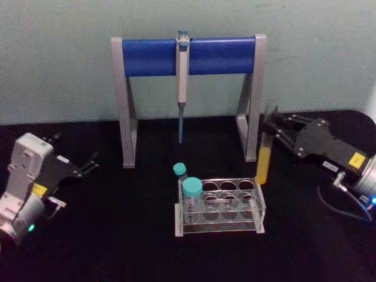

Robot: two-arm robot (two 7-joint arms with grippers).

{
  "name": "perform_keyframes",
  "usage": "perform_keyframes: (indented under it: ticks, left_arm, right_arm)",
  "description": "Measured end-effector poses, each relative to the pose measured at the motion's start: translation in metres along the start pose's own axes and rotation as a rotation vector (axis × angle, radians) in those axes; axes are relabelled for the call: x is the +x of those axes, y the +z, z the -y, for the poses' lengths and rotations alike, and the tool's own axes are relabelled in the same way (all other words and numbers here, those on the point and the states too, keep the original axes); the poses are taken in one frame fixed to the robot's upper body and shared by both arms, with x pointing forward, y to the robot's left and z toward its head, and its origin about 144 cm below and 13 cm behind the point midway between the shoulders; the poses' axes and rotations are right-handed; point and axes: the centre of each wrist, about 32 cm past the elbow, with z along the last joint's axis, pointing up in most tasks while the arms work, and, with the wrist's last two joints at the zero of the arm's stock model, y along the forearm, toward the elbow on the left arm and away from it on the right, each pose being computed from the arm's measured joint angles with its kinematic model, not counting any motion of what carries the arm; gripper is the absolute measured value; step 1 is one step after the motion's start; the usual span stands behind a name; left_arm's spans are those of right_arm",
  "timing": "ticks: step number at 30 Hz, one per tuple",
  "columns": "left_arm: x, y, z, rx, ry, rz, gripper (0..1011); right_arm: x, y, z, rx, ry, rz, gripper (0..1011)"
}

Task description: Pick up the test tube from the test tube rack, shake it, then place it back into the test tube rack.

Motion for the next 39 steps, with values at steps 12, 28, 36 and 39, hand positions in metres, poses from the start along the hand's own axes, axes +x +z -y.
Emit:
perform_keyframes:
  ticks: [12, 28, 36, 39]
  left_arm:
    - [0.0, 0.0, 0.0, 0.0, 0.0, 0.0, 1001]
    - [0.0, 0.0, 0.0, 0.0, 0.0, 0.0, 1001]
    - [0.0, 0.0, 0.0, 0.0, 0.0, 0.0, 1001]
    - [0.0, 0.0, 0.0, 0.0, 0.0, 0.0, 1001]
  right_arm:
    - [0.014, 0.003, -0.021, -0.013, -0.079, 0.025, 228]
    - [0.01, -0.007, -0.058, 0.057, 0.059, -0.059, 228]
    - [0.004, -0.004, -0.05, 0.073, 0.14, -0.091, 228]
    - [0.001, 0.0, -0.04, 0.078, 0.172, -0.095, 228]
